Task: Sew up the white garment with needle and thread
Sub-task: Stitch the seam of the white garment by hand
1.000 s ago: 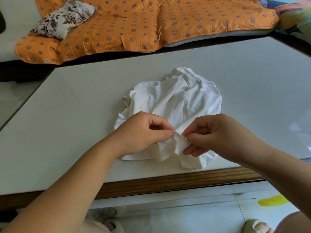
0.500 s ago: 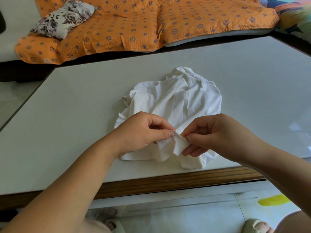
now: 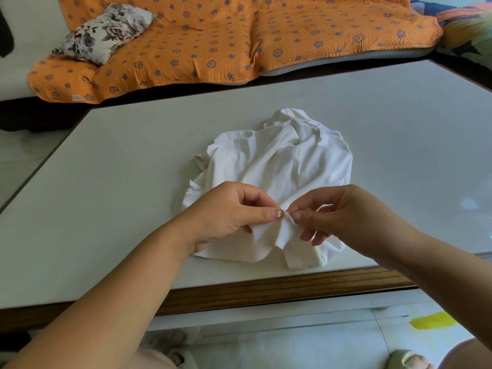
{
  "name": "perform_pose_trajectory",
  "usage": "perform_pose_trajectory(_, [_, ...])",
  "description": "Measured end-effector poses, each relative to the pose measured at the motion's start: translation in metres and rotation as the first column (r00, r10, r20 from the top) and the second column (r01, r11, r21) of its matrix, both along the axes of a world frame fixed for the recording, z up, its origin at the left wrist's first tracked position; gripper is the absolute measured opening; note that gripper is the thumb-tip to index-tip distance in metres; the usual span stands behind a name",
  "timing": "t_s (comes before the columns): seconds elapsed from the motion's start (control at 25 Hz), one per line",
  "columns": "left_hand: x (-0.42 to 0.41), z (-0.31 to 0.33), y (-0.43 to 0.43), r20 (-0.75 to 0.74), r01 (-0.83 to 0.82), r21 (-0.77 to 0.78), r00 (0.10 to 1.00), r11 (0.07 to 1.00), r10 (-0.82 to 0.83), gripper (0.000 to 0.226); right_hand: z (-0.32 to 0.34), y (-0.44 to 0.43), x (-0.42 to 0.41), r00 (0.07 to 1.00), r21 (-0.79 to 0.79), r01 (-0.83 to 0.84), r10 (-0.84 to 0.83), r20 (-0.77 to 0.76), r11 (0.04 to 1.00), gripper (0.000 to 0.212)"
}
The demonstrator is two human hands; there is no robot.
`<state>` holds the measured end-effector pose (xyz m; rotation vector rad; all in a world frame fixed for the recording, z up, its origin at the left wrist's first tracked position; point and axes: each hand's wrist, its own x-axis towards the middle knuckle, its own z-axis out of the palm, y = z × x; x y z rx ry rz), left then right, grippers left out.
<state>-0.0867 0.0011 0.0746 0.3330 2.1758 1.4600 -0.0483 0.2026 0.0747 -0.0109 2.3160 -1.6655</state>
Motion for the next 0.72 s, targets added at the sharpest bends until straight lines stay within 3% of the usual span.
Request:
perform_pose_trajectory(0.48, [0.0001, -0.0086, 0.0073, 0.069, -0.031, 0.011, 0.997, 0.999, 0.03, 0.014, 0.0014, -0.0057, 0.0037, 0.999, -0.123, 0.054, -0.054, 0.007, 0.991, 0.012])
perform_pose_trajectory(0.72, [0.0006, -0.0093, 0.006, 0.071, -0.043, 0.025, 0.997, 0.999, 0.041, 0.005, 0.0023, -0.0098, 0.0061, 0.998, -0.036, 0.026, -0.028, -0.063, 0.999, 0.01])
